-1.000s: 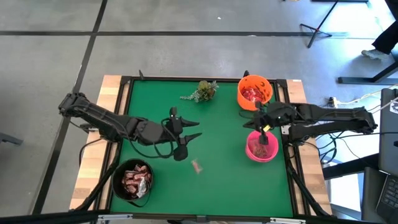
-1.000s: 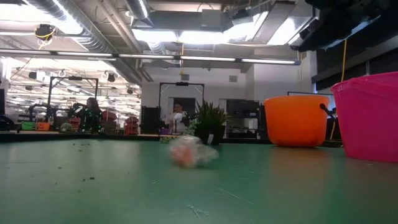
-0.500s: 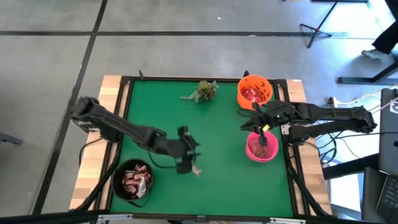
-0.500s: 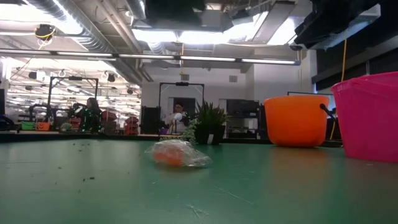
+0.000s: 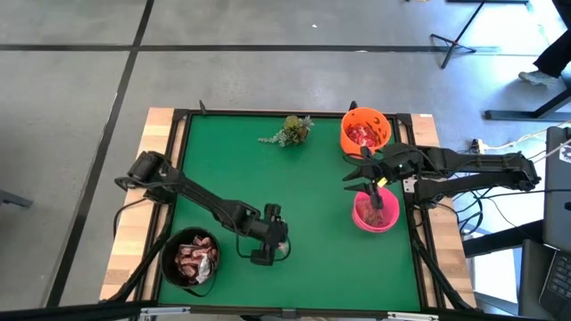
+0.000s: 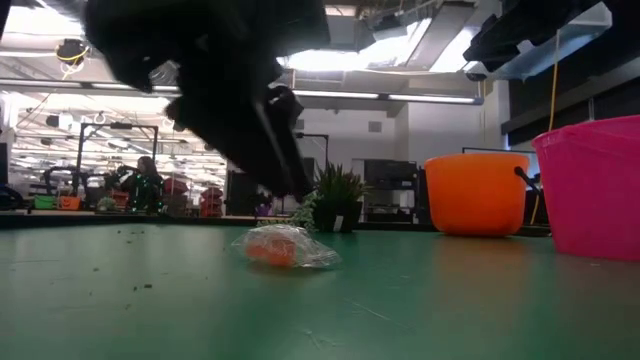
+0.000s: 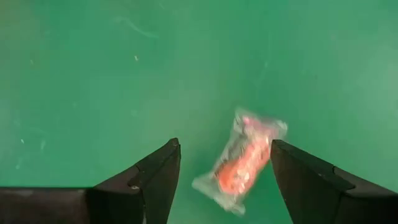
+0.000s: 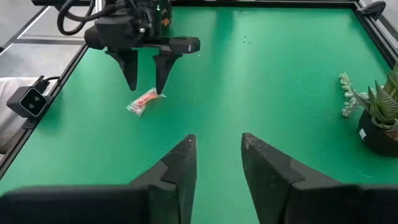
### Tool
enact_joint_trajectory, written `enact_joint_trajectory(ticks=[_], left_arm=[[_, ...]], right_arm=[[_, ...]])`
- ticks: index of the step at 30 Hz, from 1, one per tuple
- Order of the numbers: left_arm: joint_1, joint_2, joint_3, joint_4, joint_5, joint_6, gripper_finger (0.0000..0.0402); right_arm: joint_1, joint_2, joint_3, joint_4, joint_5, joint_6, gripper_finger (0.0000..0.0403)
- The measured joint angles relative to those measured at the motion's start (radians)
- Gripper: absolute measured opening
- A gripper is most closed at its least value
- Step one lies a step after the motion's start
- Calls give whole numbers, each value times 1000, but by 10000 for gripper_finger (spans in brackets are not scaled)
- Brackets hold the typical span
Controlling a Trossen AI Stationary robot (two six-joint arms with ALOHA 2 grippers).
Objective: Sort candy
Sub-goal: Put the orange candy into the pink bucket
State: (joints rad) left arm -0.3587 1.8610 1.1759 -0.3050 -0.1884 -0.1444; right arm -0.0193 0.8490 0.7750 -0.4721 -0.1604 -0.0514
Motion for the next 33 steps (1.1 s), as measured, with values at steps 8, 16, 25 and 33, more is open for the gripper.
enact_joint_trajectory(ticks=[8, 16, 25, 33], left_arm=[[-9, 10, 0, -65, -1, 32, 253], [-9, 86, 0, -44, 10, 97, 253], [-12, 103, 3, -40, 7, 155, 154], [-10, 98, 1, -44, -25, 113, 12]], right_arm=[[-1, 0, 0, 1, 10, 25, 144], [0, 0, 0, 17, 10, 25, 145], [0, 0, 0, 28, 10, 25, 145], [0, 0, 0, 33, 10, 25, 145]])
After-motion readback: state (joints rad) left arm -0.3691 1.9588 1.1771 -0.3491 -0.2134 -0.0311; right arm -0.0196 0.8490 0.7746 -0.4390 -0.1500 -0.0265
